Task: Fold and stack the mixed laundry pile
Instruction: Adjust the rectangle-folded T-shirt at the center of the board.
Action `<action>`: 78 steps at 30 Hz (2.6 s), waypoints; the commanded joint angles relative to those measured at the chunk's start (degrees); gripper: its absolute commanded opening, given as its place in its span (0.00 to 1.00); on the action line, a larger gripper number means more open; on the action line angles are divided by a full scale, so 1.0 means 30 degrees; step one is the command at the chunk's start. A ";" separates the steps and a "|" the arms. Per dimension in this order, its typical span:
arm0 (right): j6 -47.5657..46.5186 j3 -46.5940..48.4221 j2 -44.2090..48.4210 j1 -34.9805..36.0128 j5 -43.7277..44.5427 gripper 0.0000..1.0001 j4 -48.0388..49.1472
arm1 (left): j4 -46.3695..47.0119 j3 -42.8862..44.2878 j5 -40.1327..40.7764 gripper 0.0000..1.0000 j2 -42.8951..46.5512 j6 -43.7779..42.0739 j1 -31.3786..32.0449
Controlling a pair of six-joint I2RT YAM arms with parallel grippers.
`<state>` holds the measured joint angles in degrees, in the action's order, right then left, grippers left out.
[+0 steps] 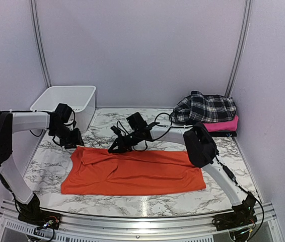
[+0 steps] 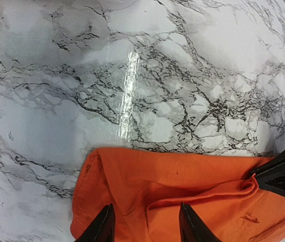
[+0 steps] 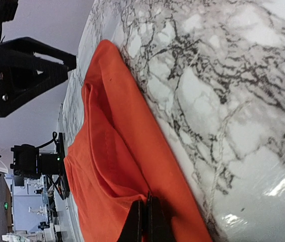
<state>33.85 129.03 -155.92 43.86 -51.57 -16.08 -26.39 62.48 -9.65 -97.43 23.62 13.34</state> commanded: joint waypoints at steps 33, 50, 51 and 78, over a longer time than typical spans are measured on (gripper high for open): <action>-0.2161 -0.5834 0.5465 0.0626 -0.0359 0.00 0.1096 | 0.1559 -0.3496 -0.4026 0.00 0.2644 0.0121 0.0286; -0.4383 -1.1223 0.8684 0.1697 -0.0657 0.00 0.0389 | -0.1107 -0.6704 -0.3424 0.00 0.7524 0.1693 0.2731; -0.4471 -1.1458 0.8764 0.1787 -0.0602 0.00 0.0354 | -0.1226 -0.6844 -0.3330 0.00 0.7717 0.1783 0.2840; -1.1248 -1.4396 1.4121 -0.0805 0.8609 0.32 -0.7321 | -0.0878 -0.0978 -0.0271 0.41 0.3983 -0.0557 0.4559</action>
<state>6.63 84.60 -112.16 41.15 -36.29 -28.84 -29.63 53.63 -11.38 -79.13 26.30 24.05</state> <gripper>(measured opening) 0.333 0.419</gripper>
